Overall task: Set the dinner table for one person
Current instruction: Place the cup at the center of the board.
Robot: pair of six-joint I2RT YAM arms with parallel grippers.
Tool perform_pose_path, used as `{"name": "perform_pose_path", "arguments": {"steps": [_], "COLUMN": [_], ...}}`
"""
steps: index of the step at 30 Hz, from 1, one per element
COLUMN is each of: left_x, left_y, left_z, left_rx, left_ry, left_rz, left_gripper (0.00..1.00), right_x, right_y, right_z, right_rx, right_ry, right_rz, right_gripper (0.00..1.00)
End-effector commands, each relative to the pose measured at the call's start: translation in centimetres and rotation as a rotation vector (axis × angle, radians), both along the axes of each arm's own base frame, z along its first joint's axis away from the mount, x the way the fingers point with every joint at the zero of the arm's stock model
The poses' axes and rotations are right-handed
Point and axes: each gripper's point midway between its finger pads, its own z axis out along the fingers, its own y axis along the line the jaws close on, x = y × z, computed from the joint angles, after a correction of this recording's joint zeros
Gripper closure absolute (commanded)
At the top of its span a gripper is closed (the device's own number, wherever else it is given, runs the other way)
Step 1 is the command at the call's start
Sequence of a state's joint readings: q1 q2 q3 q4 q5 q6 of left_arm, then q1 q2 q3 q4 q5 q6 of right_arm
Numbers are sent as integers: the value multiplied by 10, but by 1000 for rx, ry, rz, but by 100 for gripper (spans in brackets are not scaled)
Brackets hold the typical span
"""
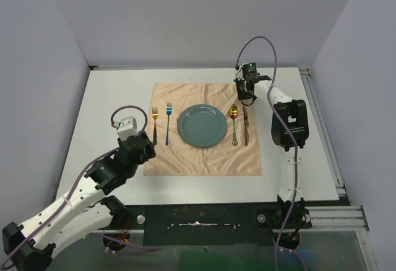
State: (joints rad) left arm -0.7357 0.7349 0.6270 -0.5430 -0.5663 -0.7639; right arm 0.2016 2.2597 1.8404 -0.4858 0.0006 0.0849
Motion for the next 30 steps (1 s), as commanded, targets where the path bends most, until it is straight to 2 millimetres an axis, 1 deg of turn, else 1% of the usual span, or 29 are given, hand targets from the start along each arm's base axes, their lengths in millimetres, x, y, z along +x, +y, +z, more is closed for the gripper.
{"name": "perform_pose_path", "arguments": {"steps": [1, 3, 8, 9, 12, 16, 21, 26, 30], "left_x": [7, 9, 8, 7, 7, 7, 6, 6, 6], "left_y": [-1, -3, -1, 0, 1, 1, 2, 3, 2], "left_z": [10, 18, 18, 18, 17, 17, 17, 19, 17], "left_rx": [-2, -10, -3, -3, -2, 0, 0, -4, -4], "left_ry": [-24, -33, -30, -30, -31, -30, -29, -34, -28], "left_rz": [7, 6, 11, 13, 17, 18, 20, 24, 21], "left_gripper": [56, 56, 56, 56, 56, 56, 56, 55, 55], "right_x": [24, 27, 40, 43, 49, 61, 69, 77, 83], "right_y": [0, 0, -3, -2, -3, -4, -11, -17, -20], "right_z": [29, 25, 18, 20, 14, 17, 11, 11, 13], "right_rx": [9, 3, -19, -18, -26, -41, -54, -67, -83], "right_ry": [-119, -114, -121, -130, -125, -150, -160, -183, -194], "right_rz": [-44, -44, -56, -57, -59, -65, -85, -103, -114], "right_gripper": [100, 100, 100, 100, 100, 100, 100, 97, 97]}}
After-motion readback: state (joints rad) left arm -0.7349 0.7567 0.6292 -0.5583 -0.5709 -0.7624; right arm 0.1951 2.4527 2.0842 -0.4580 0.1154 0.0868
